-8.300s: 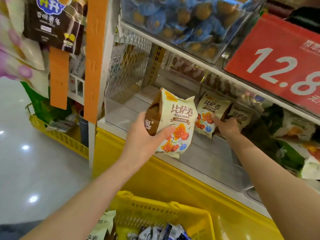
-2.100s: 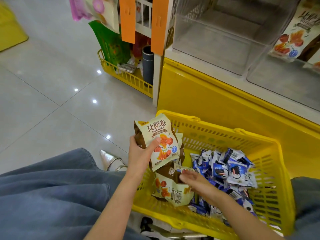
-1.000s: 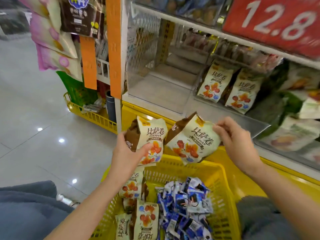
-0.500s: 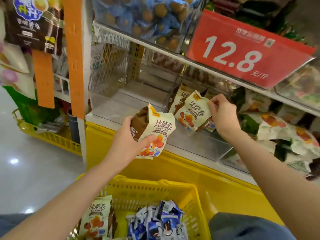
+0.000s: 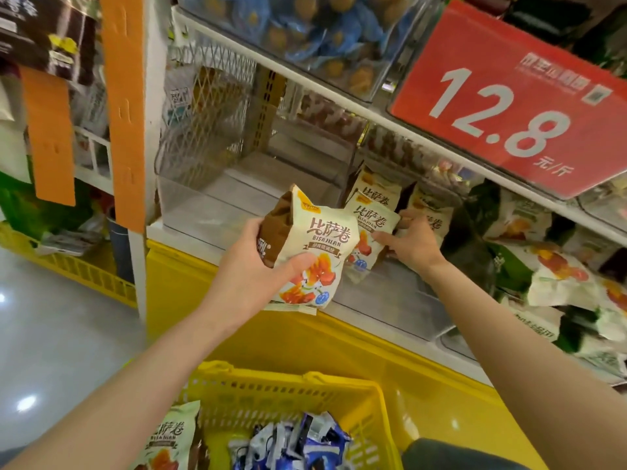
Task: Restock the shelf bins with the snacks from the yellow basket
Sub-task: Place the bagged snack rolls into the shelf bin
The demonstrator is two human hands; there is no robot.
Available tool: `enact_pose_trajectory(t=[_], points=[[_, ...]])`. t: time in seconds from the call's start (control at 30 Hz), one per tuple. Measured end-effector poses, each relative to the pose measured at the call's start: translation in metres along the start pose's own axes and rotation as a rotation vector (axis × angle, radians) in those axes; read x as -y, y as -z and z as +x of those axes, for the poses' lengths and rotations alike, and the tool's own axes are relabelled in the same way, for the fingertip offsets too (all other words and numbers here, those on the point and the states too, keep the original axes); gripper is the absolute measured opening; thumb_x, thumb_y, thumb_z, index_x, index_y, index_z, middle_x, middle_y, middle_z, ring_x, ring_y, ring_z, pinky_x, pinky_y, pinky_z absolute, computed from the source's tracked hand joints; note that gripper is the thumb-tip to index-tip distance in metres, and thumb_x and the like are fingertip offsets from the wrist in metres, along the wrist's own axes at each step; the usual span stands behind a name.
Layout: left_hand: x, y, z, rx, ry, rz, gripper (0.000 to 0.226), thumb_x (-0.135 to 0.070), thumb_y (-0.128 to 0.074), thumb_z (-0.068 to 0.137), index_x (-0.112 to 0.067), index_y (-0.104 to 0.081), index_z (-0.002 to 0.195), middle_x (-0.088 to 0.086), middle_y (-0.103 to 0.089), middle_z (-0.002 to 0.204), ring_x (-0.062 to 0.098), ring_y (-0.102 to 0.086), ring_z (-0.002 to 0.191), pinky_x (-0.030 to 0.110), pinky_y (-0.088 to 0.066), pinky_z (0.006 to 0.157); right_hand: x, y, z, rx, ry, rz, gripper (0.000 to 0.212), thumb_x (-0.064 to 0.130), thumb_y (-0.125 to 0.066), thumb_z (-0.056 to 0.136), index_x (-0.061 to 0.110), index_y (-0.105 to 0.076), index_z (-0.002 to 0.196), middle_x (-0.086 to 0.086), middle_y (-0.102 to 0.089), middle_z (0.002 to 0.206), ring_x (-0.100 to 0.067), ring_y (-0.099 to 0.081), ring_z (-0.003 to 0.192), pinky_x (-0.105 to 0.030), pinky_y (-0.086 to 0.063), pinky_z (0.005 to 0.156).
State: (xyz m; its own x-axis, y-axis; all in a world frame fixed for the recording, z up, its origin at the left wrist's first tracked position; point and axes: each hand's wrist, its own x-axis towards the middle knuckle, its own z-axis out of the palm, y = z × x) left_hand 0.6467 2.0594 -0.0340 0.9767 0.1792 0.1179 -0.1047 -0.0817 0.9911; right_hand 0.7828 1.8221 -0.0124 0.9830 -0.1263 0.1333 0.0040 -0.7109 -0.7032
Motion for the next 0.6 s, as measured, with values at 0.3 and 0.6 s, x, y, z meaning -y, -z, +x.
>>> enact_pose_trajectory(t=[0.3, 0.6], points=[[0.003, -0.004, -0.004, 0.052, -0.001, 0.019, 0.043, -0.041, -0.075, 0.067, -0.039, -0.047, 0.098, -0.022, -0.062, 0.091, -0.015, -0.06, 0.075, 0.004, -0.043, 0.048, -0.002, -0.006, 0.008, -0.06, 0.077, 0.046, 0.057, 0.012, -0.071, 0.08, 0.016, -0.039, 0.128, -0.006, -0.053, 0.129, -0.023, -0.056, 0.115, -0.026, -0.049, 0.079], [0.012, -0.007, -0.018, 0.153, 0.09, -0.024, 0.038, -0.04, -0.076, 0.065, -0.036, -0.051, 0.093, -0.017, -0.067, 0.081, -0.007, -0.066, 0.07, 0.01, -0.048, 0.05, 0.049, 0.021, -0.077, 0.159, 0.43, -0.002, 0.051, 0.048, -0.048, 0.088, 0.024, -0.042, 0.133, 0.008, -0.049, 0.134, -0.004, -0.047, 0.12, -0.023, -0.041, 0.1]])
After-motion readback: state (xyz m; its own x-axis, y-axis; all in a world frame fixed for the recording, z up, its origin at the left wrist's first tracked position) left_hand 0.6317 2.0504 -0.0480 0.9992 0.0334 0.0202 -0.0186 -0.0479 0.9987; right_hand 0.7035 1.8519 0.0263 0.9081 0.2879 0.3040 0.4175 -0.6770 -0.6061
